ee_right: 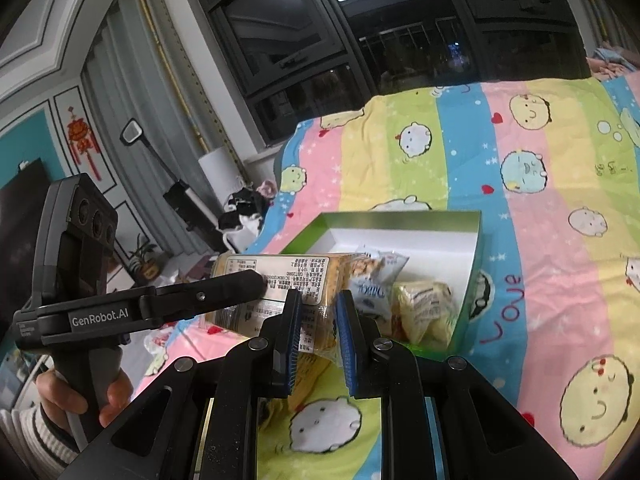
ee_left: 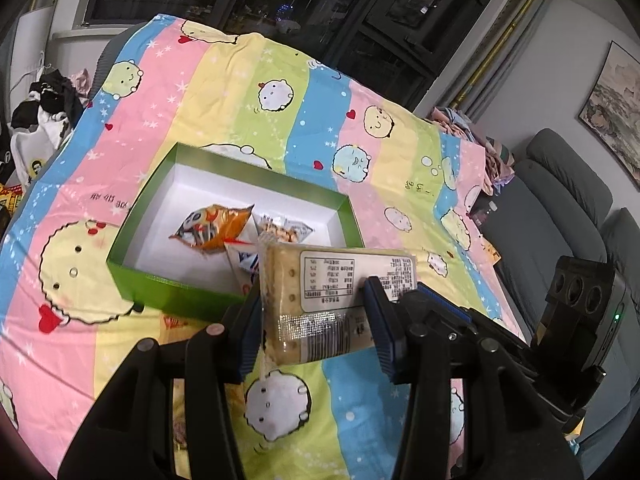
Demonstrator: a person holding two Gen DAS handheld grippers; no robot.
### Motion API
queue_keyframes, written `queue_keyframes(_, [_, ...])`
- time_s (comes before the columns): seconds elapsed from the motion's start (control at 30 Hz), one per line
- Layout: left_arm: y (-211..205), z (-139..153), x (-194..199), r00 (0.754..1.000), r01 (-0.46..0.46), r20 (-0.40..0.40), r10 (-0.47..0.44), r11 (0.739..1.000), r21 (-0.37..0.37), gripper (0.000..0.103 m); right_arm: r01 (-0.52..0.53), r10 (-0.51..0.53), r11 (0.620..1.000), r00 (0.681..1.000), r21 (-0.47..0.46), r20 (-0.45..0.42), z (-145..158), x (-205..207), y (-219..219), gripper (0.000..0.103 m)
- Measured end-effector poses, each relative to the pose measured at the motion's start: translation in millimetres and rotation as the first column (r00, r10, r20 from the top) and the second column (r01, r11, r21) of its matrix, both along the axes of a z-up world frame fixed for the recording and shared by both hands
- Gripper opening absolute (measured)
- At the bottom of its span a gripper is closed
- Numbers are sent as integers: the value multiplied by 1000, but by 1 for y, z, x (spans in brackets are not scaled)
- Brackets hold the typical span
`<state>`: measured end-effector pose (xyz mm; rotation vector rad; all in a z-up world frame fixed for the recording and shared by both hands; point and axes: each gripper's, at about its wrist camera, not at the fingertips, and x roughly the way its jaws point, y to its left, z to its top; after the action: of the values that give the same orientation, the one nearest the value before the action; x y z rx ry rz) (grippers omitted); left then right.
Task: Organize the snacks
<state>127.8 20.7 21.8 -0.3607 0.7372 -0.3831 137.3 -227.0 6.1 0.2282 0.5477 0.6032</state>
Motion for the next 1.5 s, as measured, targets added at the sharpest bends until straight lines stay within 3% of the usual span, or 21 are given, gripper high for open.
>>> queue_keyframes(0.4, [0, 4, 49, 1000, 15, 2, -15, 1000, 15, 47, 20, -20, 1000, 1000, 6, 17, 5, 41, -1, 20])
queue_keyframes(0.57, [8, -14, 70, 998, 9, -59, -10, 1000, -18, 47, 18, -18, 1000, 1000, 3, -18, -6, 62, 4, 20])
queue_keyframes(0.93, [11, -61, 102, 982, 9, -189, -12, 1000, -18, 48, 26, -28, 1000, 989, -14, -143, -51, 93, 10, 20])
queue_keyframes(1.5, [13, -79, 121, 973, -10, -232, 8, 1000, -8, 48, 42, -62, 990, 987, -132, -147, -61, 110, 24, 20])
